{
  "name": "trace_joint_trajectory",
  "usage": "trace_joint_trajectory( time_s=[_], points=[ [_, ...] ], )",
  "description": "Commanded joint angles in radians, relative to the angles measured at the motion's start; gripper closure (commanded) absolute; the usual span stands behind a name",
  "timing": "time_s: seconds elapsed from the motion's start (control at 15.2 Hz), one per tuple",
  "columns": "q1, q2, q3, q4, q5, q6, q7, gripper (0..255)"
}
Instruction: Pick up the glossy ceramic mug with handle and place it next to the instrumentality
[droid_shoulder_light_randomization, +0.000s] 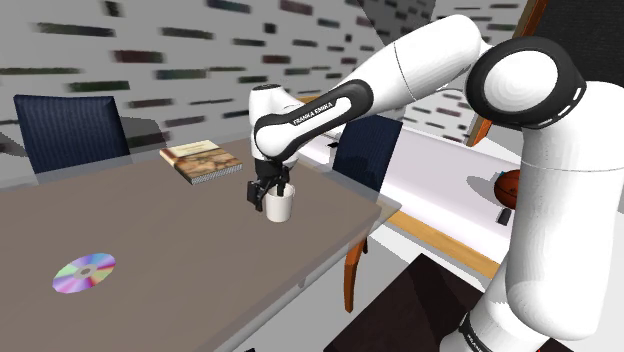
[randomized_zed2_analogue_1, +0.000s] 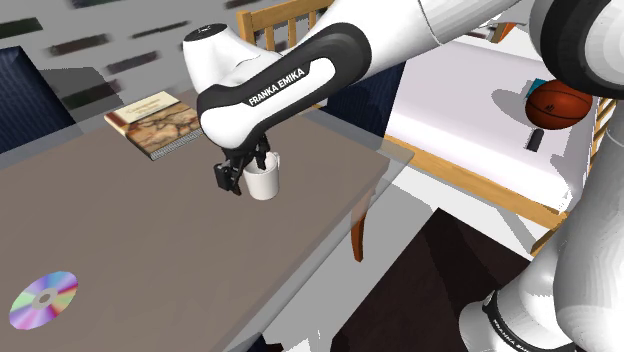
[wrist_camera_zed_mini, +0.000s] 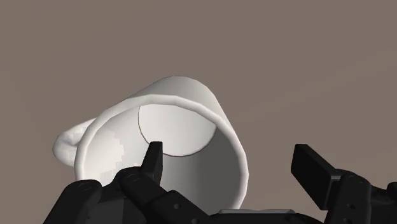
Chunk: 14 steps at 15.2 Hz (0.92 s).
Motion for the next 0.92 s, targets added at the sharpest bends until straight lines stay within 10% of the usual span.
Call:
trace_joint_trajectory(
  time_s=[0.0,0.2,0.26,0.86],
  points=[
    [0.0,0.0,0.0,0.0,0.0,0.001,0.0,0],
    [0.0,0.0,0.0,0.0,0.0,0.001,0.0,0],
    [0.0,0.0,0.0,0.0,0.0,0.001,0.0,255],
    [0.0,0.0,0.0,0.0,0.0,0.001,0.0,255]
  ],
)
